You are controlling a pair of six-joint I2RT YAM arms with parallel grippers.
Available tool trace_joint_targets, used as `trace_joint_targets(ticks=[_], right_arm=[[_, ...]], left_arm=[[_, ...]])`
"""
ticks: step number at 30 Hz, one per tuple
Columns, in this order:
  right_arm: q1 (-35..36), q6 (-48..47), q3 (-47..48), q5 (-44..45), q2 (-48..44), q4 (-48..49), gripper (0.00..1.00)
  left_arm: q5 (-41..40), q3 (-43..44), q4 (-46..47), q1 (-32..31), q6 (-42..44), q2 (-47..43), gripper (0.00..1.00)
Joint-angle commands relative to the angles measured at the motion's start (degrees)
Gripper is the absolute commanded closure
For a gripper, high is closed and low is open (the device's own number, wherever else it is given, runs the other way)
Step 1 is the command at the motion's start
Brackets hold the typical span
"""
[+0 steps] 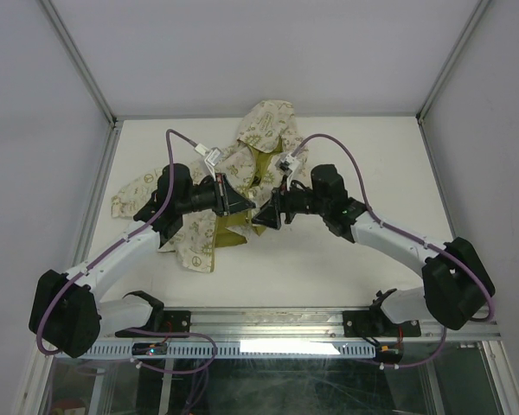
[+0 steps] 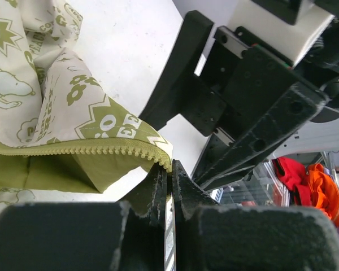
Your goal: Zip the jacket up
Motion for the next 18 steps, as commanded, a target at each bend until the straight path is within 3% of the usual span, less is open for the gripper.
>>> trace_joint_targets(ticks=[1, 5, 11, 15, 18], right_arm=[[0.30, 1.05, -0.09, -1.74, 1.72, 8.63, 0.35], [0.26, 1.74, -1.58, -3.78, 2.86, 13.40, 0.37], [0.28, 2.49, -2.22, -7.61, 3.56, 16.42, 0.52], [0.27, 2.47, -1.70, -8.81, 3.69, 16.63, 0.67], [0.11, 2.52, -1.07, -10.17, 3.91, 16.64, 0.90]], left_arm=[[3.20, 0.94, 5.15, 0.10, -1.12, -0.74, 1.00], [3.95, 0.95, 5.22, 0.07, -0.86, -0.65, 1.00], [4.53, 1.06, 5.18, 0.03, -0.75, -0.51, 1.00], [4.30, 1.00, 5.10, 0.06, -0.74, -0.41, 1.00], [2.47, 0.96, 3.88, 0.11, -0.60, -1.46, 0.96]])
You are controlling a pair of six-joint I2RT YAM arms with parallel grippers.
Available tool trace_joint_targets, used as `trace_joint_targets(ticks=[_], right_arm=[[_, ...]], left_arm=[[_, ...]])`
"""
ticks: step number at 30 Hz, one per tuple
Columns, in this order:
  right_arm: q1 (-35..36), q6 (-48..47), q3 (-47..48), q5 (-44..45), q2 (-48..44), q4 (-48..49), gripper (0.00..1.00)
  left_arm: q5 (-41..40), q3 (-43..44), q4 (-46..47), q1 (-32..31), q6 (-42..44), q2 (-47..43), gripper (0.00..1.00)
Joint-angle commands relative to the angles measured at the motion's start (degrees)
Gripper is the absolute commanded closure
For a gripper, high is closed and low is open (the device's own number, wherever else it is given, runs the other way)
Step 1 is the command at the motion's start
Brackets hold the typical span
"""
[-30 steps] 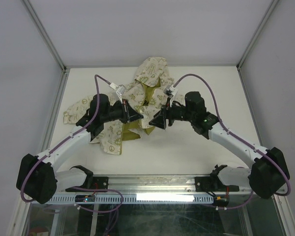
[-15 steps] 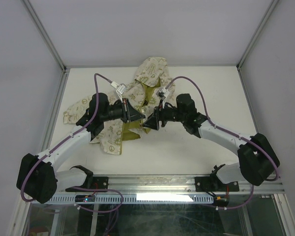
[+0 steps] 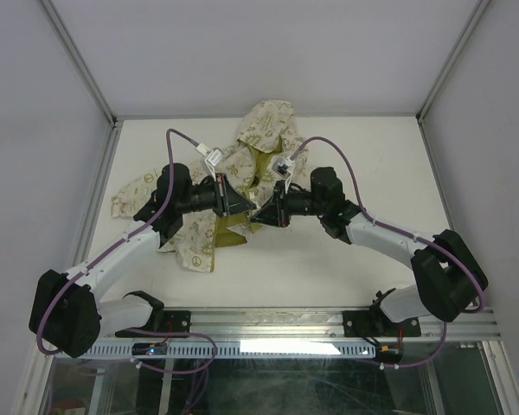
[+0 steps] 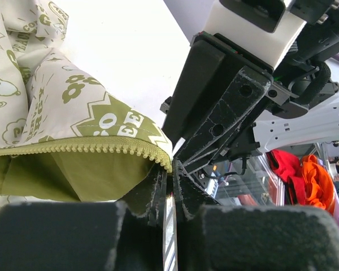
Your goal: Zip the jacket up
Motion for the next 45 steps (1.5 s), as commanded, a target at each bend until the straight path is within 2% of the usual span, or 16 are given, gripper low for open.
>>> trace_joint_targets(ticks=[1, 3, 4, 7, 10, 18, 23, 27, 29, 31, 35, 38, 45], right_arm=[[-0.05, 0.45, 1.60, -3.40, -0.33, 4.60, 0.98], [-0.50, 1.17, 1.63, -3.95, -0.68, 4.86, 1.00], [-0.81, 1.71, 1.52, -4.09, -0.84, 5.16, 1.00], [-1.40, 3.10, 1.45, -4.73, -1.24, 6.44, 1.00], [-1.43, 4.02, 1.45, -5.28, -1.38, 7.13, 1.00], [-1.41, 6.04, 1.09, -5.52, -1.17, 9.53, 1.00], [-1.41, 5.98, 1.71, -5.55, -0.88, 9.64, 1.00], [-2.45, 5.84, 1.75, -4.27, -1.37, 9.75, 1.00], [-3.25, 5.65, 2.24, -4.25, -1.41, 9.70, 1.00], [-4.05, 4.76, 2.88, -4.18, -1.26, 8.33, 1.00], [-5.16, 0.49, 4.29, -3.45, -1.55, 2.18, 1.00], [-5.91, -0.76, 3.86, -2.96, -2.59, -1.25, 1.00], [-6.01, -7.36, 3.49, 0.36, -4.49, -10.30, 1.00]], left_arm=[[-1.94, 0.91, 1.50, 0.11, -0.08, -2.13, 0.87], [-4.67, 0.58, -0.40, 0.11, 0.14, -3.85, 0.68], [-5.99, 0.47, -1.07, 0.11, 0.09, -4.80, 0.64], [-8.92, -0.84, -2.45, 0.10, -0.66, -7.64, 0.59], [-8.40, -2.41, -2.17, 0.12, -1.98, -8.23, 0.57], [-7.44, -4.16, -1.53, 0.11, -2.76, -7.24, 0.65], [-6.64, -5.29, -2.10, 0.04, -2.92, -5.40, 0.85], [-5.44, -6.03, -4.53, -0.85, -1.62, -5.37, 0.89], [-5.86, -6.40, -7.71, -1.43, -0.52, -5.37, 0.92], [-6.90, -6.54, -11.37, -1.65, 0.58, -6.32, 0.90], [-12.80, -3.75, -21.64, -1.68, 3.75, -10.00, 0.74], [-18.96, -0.09, -33.36, -1.65, 3.43, -10.51, 0.65], [-33.04, 6.50, -57.81, -1.80, -0.85, -6.20, 0.52]])
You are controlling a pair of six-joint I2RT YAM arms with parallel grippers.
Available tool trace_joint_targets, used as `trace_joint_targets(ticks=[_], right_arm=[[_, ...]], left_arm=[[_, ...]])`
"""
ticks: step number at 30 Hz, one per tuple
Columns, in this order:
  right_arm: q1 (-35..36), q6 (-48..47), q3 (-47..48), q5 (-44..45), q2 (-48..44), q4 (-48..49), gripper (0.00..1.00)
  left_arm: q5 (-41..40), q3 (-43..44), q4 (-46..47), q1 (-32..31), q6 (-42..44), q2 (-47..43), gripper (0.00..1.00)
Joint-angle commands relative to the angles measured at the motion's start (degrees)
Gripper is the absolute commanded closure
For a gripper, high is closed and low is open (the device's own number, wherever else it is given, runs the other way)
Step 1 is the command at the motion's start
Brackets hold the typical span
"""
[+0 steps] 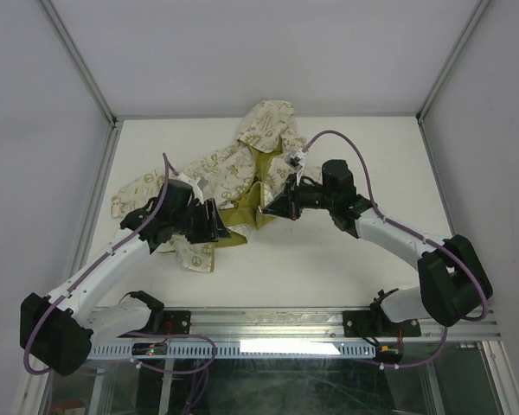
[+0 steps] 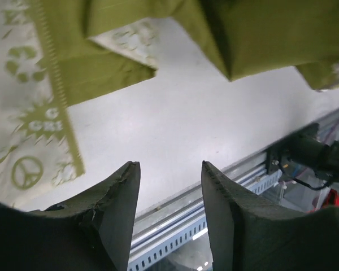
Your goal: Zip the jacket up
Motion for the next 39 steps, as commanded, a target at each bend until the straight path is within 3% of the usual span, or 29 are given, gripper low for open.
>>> trace_joint_targets(ticks=[1, 6, 20, 31, 33, 39], right_arm=[[0.05, -5.34, 1.95, 1.92, -2.86, -4.84, 1.00], [0.08, -5.65, 0.24, 1.69, -4.00, -4.43, 1.00], [0.10, -6.40, -1.93, -0.91, -4.83, -4.06, 1.00], [-0.03, -6.79, -2.30, -1.50, -4.86, -4.67, 1.00], [0.01, -6.71, -2.34, -1.35, -4.95, -4.62, 1.00], [-0.06, -6.61, -2.62, -0.25, -5.53, -4.93, 1.00]], left_arm=[[-11.84, 6.23, -19.89, -0.63, -2.77, 2.73, 0.52], [-17.09, 8.71, -27.14, -1.13, -4.01, 9.65, 0.44], [-22.40, 7.79, -20.06, -1.49, -1.46, 26.22, 0.46], [-22.02, 0.94, -13.25, -1.93, -2.14, 36.10, 0.49], [-21.53, -0.58, -12.16, -2.32, -2.40, 37.49, 0.54], [-20.09, -0.12, -10.94, -3.45, -2.61, 37.24, 0.84]])
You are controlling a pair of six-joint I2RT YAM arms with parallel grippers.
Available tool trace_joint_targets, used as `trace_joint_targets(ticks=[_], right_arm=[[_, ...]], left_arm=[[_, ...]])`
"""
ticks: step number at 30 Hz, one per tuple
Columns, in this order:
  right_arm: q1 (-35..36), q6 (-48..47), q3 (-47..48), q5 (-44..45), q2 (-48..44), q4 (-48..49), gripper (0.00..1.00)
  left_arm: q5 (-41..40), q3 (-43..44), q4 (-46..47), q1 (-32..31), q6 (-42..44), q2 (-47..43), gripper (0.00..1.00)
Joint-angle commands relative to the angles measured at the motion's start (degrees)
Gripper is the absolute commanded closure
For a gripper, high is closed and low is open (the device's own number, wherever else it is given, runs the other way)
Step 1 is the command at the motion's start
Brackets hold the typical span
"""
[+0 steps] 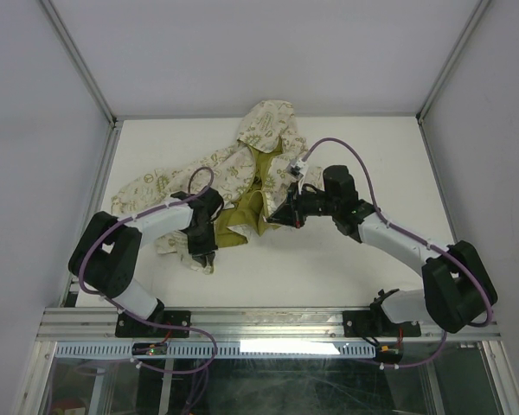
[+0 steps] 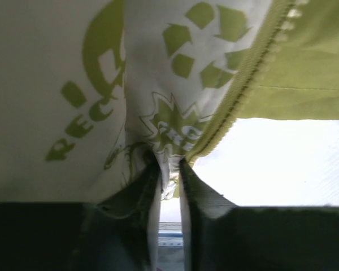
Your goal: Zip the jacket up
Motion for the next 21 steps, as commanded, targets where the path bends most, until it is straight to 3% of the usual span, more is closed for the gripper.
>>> trace_joint_targets(ticks=[1, 3, 11, 21], right_arm=[[-0.01, -0.92, -0.05, 0.37, -3.06, 1.40, 1.00], [-0.05, -0.88, 0.04, 0.70, -3.47, 0.95, 1.00], [-0.36, 0.96, 0.49, 0.92, -5.05, -0.11, 1.00], [-0.71, 4.83, 5.51, -2.32, -3.33, -3.52, 1.00]], left_arm=[[-2.10, -4.72, 6.37, -1.49, -0.01, 3.91, 0.90], [-1.05, -4.23, 6.79, -1.51, -0.30, 1.14, 1.00], [2.00, -0.15, 11.04, -1.47, -0.64, -16.79, 1.00], [5.98, -4.76, 29.50, -1.38, -0.09, -34.04, 1.00]])
